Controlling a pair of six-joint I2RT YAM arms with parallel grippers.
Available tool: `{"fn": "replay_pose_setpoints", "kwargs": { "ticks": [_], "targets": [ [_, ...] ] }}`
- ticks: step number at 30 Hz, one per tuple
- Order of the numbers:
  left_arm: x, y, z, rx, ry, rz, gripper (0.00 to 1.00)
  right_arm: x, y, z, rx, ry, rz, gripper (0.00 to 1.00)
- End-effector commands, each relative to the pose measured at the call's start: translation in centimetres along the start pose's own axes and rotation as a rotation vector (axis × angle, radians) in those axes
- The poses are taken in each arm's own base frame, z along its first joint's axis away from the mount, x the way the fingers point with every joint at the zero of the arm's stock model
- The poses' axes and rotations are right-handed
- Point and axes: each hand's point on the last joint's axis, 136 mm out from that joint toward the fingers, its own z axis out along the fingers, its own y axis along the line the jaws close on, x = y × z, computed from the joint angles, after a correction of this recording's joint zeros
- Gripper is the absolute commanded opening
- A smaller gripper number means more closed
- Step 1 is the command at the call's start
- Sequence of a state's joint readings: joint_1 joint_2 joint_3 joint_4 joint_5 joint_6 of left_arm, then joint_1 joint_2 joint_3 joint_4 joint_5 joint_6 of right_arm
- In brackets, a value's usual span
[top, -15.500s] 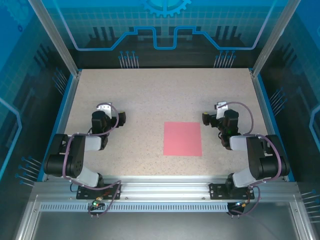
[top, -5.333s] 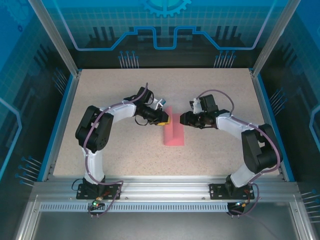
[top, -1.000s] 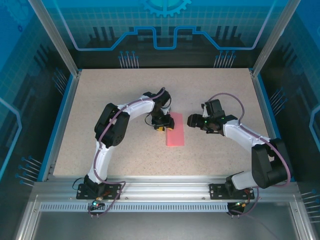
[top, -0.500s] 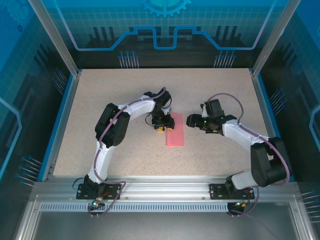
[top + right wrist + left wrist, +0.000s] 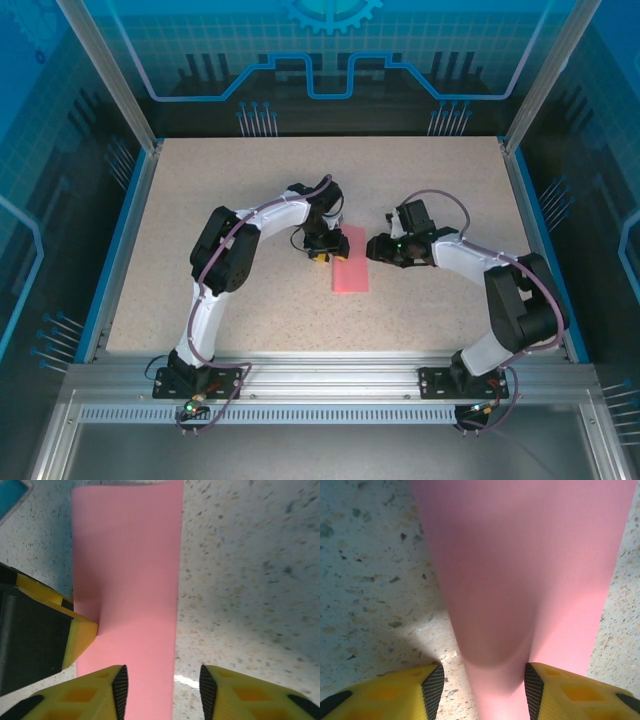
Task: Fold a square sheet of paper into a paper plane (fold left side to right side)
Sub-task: First fold in half a square sheet of paper at the center of the table, then hold the square sheet of paper at the center of the table.
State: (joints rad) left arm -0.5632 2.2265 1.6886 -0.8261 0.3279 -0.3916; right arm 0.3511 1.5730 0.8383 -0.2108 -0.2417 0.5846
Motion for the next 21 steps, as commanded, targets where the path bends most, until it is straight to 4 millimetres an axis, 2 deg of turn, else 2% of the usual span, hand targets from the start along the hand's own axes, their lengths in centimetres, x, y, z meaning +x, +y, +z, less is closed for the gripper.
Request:
{"fn": "replay_pose_setpoints", "kwargs": {
  "ticks": [1, 21],
  "targets": [
    [1.75, -0.26, 5.11, -0.007, 0.083, 0.029, 0.51, -0.12, 1.80, 0.64, -0.051, 0.022, -0.024, 0.43],
    [1.63, -0.14, 5.48, -0.006, 0.086, -0.003, 0.51, -0.35, 1.28, 0.08, -0.001, -0.004, -0.018, 0.42]
  ]
}}
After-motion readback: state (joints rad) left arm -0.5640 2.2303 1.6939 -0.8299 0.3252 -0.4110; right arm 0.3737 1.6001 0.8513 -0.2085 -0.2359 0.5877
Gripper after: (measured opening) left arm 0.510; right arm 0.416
